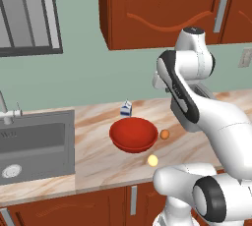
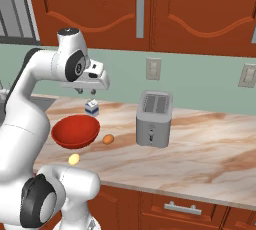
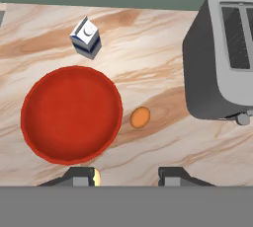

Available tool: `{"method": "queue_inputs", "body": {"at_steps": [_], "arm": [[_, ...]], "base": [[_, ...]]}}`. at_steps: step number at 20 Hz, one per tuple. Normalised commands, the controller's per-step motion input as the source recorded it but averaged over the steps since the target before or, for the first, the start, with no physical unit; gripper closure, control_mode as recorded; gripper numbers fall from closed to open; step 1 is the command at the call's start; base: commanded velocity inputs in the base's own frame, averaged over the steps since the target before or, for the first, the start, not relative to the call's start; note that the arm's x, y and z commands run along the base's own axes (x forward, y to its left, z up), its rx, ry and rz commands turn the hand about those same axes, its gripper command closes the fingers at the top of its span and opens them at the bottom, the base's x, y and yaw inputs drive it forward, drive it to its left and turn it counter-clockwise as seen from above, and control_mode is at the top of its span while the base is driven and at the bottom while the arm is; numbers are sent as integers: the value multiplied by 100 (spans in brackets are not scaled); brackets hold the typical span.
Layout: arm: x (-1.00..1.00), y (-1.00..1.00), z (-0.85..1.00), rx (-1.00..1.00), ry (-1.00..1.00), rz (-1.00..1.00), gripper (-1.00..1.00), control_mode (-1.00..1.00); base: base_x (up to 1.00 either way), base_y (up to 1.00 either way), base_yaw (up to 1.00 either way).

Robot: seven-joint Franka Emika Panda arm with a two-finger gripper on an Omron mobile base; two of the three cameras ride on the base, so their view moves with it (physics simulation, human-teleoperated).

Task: Gather the eggs and milk located in the vicinity of the sink area and place them right next to the bowl.

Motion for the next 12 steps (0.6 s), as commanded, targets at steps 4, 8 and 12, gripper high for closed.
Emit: {"method": "queue_inputs", "body": {"at_steps": [4, 8, 12], "arm": [[0, 0, 0, 0, 0, -1, -100, -100], [0, 0, 0, 0, 0, -2, -100, -100], [0, 0, -6, 0, 0, -5, -100, -100]], "base": [[0, 0, 0], [0, 0, 0], [0, 0, 0]]}}
